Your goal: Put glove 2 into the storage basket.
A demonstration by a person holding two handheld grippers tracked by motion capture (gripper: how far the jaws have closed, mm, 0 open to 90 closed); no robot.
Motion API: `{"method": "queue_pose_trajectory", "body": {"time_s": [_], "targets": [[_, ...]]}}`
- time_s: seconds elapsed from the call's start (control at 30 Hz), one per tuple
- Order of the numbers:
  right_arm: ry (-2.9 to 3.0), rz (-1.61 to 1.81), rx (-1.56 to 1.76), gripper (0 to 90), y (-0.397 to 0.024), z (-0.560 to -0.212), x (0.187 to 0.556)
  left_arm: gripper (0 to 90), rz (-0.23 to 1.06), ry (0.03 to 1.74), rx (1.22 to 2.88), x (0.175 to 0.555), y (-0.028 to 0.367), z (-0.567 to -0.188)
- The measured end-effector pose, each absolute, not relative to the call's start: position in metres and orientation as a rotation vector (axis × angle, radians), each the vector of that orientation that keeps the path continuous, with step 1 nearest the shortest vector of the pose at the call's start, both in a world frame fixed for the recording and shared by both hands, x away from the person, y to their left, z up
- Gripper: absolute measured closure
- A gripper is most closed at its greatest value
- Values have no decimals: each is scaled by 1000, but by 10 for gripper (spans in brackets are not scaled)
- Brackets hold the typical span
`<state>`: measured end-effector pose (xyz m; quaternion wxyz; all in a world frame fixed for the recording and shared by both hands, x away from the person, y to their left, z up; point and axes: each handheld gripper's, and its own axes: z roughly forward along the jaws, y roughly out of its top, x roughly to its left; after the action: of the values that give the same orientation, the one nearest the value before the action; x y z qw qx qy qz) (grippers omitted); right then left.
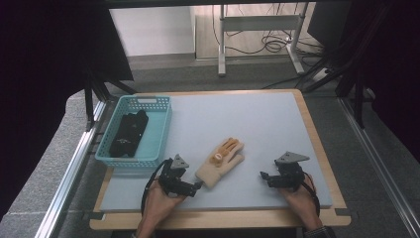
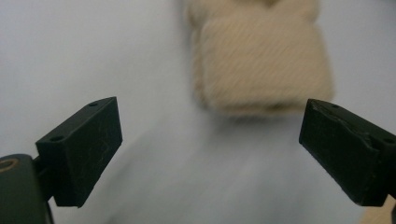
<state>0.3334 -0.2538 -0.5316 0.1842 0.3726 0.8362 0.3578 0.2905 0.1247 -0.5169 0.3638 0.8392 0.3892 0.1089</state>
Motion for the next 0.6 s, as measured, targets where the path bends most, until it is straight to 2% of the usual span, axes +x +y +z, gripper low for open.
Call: {"method": "queue_pose_trajectory", "body": {"time_s": [0.23,0.6], "targets": [[2357,1010,1051,234,-254,-532,333,63,273,973,2200,310,93,-498],[2358,1011,1051,234,-254,-532,333,34,209,990,2272,344,56,-519]]}}
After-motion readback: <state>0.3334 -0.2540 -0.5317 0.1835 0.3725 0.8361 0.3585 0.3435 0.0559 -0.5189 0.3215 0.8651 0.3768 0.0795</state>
